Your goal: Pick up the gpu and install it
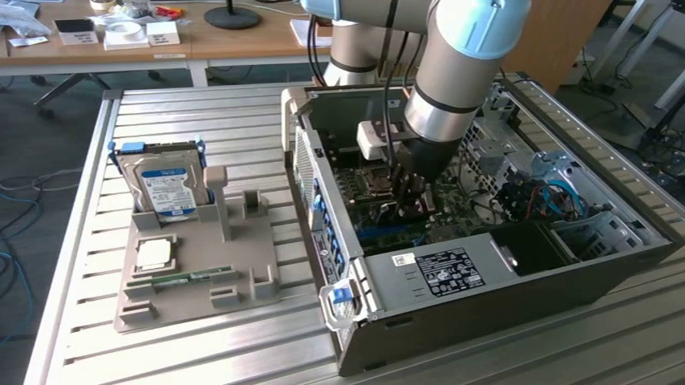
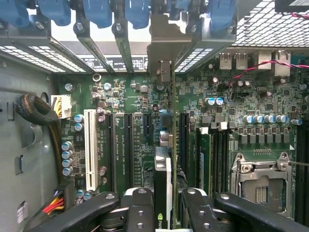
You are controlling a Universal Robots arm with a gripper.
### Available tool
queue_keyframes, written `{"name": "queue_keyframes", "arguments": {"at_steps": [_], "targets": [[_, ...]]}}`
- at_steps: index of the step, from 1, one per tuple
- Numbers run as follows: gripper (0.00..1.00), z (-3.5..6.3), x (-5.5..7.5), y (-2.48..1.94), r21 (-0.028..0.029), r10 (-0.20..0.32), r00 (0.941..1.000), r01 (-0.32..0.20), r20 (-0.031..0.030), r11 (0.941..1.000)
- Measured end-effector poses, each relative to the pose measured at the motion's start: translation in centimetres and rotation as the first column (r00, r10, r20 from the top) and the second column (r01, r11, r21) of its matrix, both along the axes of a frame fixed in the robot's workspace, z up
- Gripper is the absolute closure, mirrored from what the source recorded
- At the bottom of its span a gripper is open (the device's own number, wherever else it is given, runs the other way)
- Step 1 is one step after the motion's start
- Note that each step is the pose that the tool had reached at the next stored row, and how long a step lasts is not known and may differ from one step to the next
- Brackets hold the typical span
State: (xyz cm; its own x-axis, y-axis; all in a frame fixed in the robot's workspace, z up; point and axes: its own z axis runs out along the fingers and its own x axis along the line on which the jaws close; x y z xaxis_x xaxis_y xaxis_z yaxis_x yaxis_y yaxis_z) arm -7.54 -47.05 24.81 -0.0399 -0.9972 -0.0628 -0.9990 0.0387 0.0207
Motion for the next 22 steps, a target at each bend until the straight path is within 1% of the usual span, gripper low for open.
{"name": "queue_keyframes", "arguments": {"at_steps": [3, 6, 13, 17, 22], "targets": [[0.73, -0.08, 0.00, 0.04, -0.0003, 0.000, 1.0000, 0.000, -0.0001, 1.0000], [0.73, -0.13, 0.00, 0.05, -0.0023, 0.000, 1.0000, 0.000, -0.0001, 1.0000], [0.73, -0.38, 0.00, 0.24, -0.0041, 0.000, 1.0000, 0.000, -0.0001, 1.0000], [0.73, -0.44, -0.01, 0.26, -0.0076, -0.001, 1.0000, 0.001, -0.0001, 1.0000], [0.73, -0.44, -0.02, 0.31, -0.0086, -0.002, 1.0000, 0.002, -0.0001, 1.0000]]}}
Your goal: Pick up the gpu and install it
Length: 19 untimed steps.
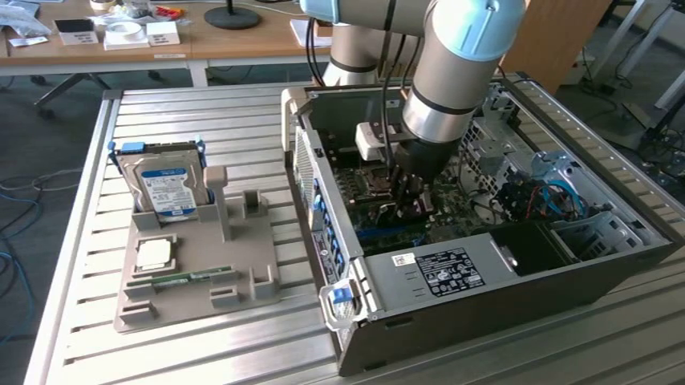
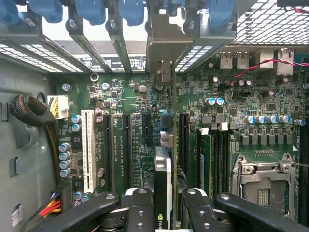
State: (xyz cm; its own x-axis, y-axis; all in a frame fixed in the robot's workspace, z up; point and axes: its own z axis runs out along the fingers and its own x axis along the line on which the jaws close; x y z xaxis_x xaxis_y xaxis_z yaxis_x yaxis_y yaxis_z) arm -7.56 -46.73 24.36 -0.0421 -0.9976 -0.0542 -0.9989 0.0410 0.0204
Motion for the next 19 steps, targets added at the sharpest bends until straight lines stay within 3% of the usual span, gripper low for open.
{"name": "queue_keyframes", "arguments": {"at_steps": [6, 13, 19], "targets": [[0.73, 0.01, -0.01, 0.01, 0.0000, 0.000, 1.0000, 0.000, 0.0001, 1.0000], [0.73, 0.02, -0.14, 0.02, -0.0067, -0.003, 1.0000, 0.003, 0.0001, 1.0000], [0.73, 0.01, -0.31, 0.23, -0.0073, -0.007, 1.0000, 0.007, 0.0001, 0.9999]]}}
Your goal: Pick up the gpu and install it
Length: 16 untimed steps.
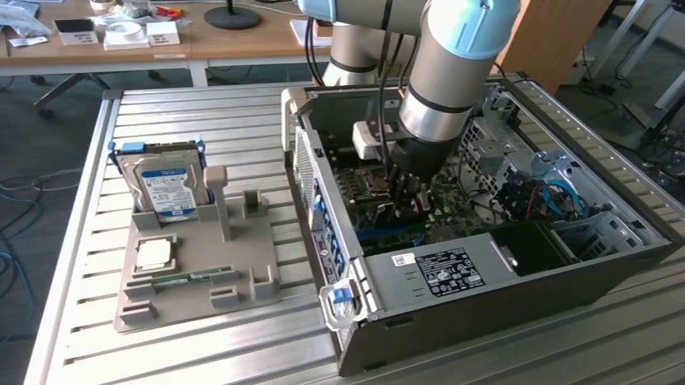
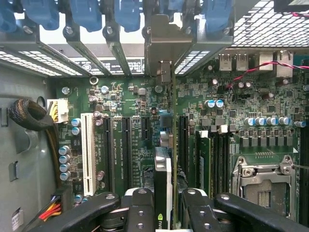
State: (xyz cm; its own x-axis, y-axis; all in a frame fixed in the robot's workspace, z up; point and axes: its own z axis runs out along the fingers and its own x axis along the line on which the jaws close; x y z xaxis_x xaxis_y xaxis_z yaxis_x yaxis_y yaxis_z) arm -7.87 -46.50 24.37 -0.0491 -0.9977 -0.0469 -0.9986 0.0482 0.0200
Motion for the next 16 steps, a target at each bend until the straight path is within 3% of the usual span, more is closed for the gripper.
{"name": "queue_keyframes", "arguments": {"at_steps": [12, 16], "targets": [[0.73, 0.00, -0.01, 0.09, -0.0108, -0.019, 0.9998, 0.019, 0.0000, 0.9998], [0.73, 0.00, -0.02, 0.10, -0.0213, -0.020, 0.9998, 0.020, 0.0003, 0.9996]]}}
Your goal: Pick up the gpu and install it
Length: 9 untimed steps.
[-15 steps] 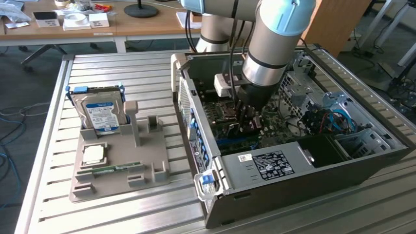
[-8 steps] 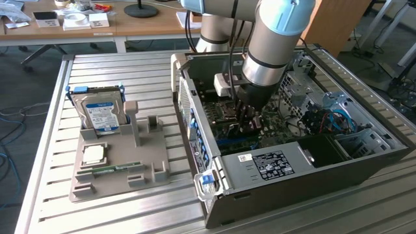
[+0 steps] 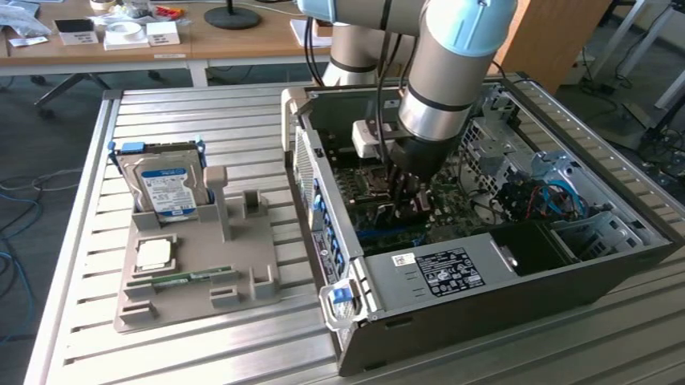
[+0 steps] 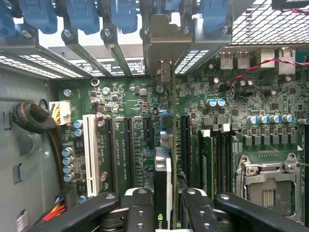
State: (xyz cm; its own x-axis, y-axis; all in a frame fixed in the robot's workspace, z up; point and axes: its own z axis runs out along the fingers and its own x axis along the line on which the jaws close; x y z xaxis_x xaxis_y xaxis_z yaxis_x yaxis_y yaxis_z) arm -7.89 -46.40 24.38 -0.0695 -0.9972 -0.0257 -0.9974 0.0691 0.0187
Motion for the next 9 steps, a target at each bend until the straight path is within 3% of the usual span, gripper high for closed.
{"name": "queue_keyframes", "arguments": {"at_steps": [6, 9], "targets": [[0.73, 0.02, -0.01, 0.00, -0.0017, 0.000, 1.0000, 0.000, 0.0000, 1.0000], [0.73, 0.02, -0.15, 0.00, -0.0014, 0.001, 1.0000, -0.001, 0.0027, 1.0000]]}}
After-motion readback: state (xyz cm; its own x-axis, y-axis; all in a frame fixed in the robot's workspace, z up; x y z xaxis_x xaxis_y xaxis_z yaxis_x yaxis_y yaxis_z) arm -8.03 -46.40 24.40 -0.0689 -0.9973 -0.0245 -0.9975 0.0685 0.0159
